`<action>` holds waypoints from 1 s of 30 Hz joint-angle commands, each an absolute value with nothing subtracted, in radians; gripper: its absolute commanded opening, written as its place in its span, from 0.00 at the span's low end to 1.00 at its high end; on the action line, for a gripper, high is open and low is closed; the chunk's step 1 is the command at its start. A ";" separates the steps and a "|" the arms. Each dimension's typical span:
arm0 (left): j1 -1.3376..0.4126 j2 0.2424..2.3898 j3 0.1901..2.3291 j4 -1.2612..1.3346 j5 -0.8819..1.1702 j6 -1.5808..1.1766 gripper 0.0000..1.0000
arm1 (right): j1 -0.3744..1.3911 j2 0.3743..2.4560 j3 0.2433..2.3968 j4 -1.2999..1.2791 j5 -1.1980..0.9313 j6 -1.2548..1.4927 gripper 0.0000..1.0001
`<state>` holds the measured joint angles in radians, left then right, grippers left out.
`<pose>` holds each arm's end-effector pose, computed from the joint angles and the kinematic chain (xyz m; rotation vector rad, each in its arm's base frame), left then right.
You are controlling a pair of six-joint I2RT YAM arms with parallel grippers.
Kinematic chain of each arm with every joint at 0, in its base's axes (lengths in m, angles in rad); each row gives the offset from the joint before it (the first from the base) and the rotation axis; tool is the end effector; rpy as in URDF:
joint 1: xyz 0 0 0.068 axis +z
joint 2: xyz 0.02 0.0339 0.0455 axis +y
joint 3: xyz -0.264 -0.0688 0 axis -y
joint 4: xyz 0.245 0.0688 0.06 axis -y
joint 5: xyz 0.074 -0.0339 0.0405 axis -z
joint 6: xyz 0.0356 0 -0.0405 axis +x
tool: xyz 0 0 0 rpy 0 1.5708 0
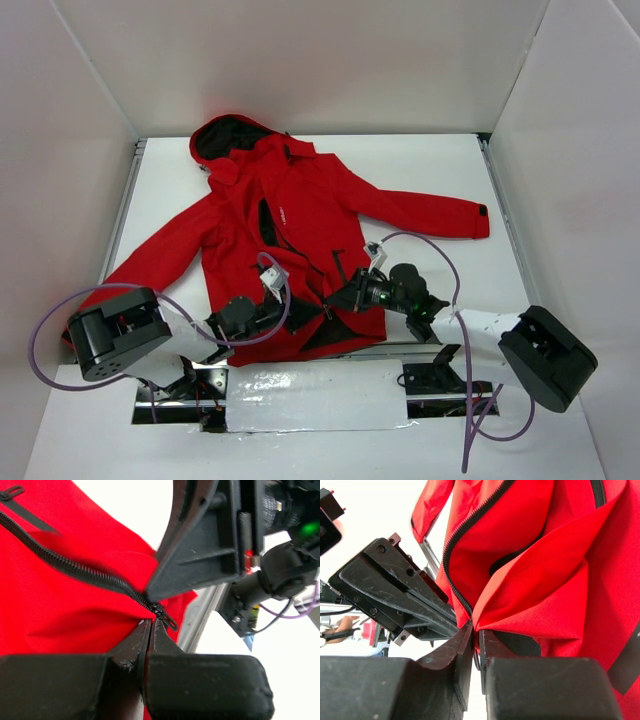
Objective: Zip up the jacket
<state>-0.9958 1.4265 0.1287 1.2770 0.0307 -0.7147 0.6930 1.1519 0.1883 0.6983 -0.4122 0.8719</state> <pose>0.1162 -0.1814 0.1527 0.2736 1.7446 -1.3230 0.1483 0.1417 0.1597 -0.1437 2.0781 1.4137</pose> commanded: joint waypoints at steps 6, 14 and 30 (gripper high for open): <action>-1.026 1.362 0.135 1.284 0.196 -0.733 0.00 | 0.673 1.114 0.268 0.813 -0.322 0.859 0.27; -1.026 1.401 0.138 1.307 0.201 -0.747 0.00 | 0.670 1.048 0.305 0.723 -0.276 0.835 0.39; -1.026 1.410 0.141 1.299 0.189 -0.750 0.00 | 0.658 0.953 0.374 0.491 -0.170 0.790 0.67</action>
